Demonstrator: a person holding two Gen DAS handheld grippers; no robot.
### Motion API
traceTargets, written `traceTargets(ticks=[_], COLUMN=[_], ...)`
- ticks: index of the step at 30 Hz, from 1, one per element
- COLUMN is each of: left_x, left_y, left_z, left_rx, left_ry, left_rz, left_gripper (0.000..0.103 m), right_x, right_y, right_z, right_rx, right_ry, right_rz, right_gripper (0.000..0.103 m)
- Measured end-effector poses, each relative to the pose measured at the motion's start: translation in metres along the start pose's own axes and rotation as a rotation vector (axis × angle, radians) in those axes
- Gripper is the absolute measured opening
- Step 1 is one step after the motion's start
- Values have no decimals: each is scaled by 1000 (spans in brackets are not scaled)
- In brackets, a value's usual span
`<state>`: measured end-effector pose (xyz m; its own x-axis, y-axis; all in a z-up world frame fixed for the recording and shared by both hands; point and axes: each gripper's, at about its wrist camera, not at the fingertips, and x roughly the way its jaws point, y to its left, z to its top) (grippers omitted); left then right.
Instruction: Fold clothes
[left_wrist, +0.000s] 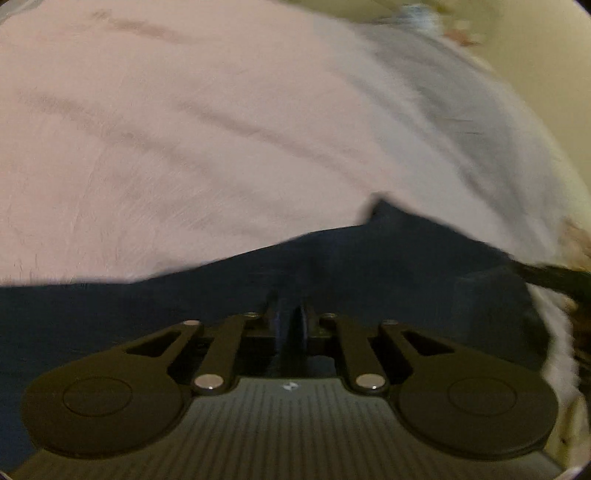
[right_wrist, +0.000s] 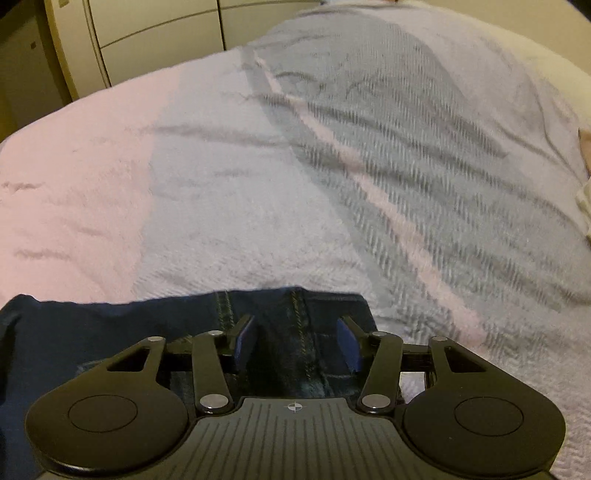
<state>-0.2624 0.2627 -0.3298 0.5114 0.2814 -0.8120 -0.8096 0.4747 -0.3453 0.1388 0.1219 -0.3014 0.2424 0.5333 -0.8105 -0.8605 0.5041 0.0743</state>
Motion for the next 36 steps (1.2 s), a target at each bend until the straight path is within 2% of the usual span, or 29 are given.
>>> traceTargets(ticks=[4, 6, 8, 11, 14, 15, 17, 19, 24, 28, 31, 34, 36], left_x=[-2, -19, -27, -21, 15, 25, 35, 23, -17, -35, -38, -39, -46], left_y=[11, -4, -13, -28, -41, -38, -31, -32, -37, -24, -11, -11, -17], left_z=[3, 6, 10, 13, 17, 19, 25, 23, -2, -35, -58, -58, -54], left_rx=[-111, -55, -56, -4, 39, 11, -55, -65, -49, -97, -161, -192, -146], left_ry=[-6, -34, -39, -34, -21, -17, -14, -42, -29, 22, 78, 68, 41], left_rz=[10, 8, -72, -131, -78, -58, -47, -54, -28, 34, 100, 96, 90], left_gripper=[2, 5, 6, 6, 7, 2, 1, 1, 4, 4, 2, 4, 4], right_x=[2, -3, -8, -7, 2, 6, 9, 0, -28, -49, -50, -50, -59], right_y=[-9, -12, -8, -2, -2, -2, -6, -7, -5, 14, 20, 27, 31], right_z=[2, 5, 6, 6, 3, 2, 1, 2, -1, -27, -46, -65, -61], right_rx=[0, -1, -17, -35, -37, -36, -28, -24, -51, -130, -148, -165, -158], right_ry=[25, 26, 3, -6, 14, 21, 30, 22, -13, 29, 77, 125, 96], right_rz=[-7, -2, 17, 38, 30, 23, 13, 14, 40, 85, 62, 40, 41], right_gripper=[51, 51, 51, 51, 51, 51, 51, 51, 51, 51, 51, 51, 51])
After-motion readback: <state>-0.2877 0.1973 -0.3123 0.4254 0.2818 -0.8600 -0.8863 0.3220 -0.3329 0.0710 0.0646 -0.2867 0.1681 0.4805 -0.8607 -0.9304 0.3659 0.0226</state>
